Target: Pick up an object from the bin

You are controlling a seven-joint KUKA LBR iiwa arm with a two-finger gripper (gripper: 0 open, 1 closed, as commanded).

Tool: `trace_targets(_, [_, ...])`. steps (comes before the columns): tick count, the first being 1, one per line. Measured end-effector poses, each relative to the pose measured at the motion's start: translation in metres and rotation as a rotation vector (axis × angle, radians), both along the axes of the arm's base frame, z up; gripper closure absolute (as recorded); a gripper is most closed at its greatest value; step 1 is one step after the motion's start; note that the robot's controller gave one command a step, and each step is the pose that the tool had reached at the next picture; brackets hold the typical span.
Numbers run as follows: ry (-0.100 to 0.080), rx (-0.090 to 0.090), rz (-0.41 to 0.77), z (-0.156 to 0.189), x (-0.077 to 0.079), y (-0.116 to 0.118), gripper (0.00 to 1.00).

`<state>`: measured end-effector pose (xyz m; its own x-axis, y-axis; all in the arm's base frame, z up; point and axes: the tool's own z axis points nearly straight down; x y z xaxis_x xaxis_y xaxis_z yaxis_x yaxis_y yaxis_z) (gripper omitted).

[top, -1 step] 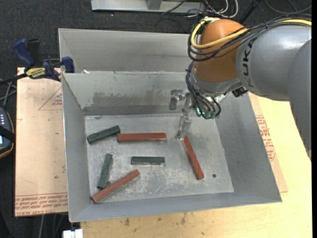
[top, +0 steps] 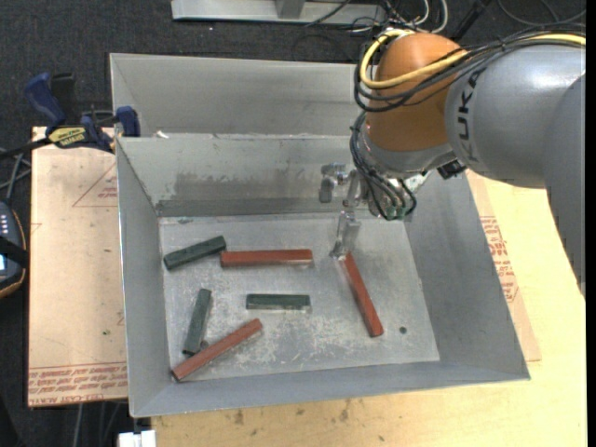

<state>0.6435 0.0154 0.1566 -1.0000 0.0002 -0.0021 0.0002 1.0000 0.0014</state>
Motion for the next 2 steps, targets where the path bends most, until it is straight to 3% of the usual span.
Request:
trace_targets(1, [-0.004, 0.000, 0.092, -0.068, -0.008, 0.057, 0.00])
trace_targets(2, [0.000, 0.000, 0.144, -0.042, -0.007, 0.115, 0.00])
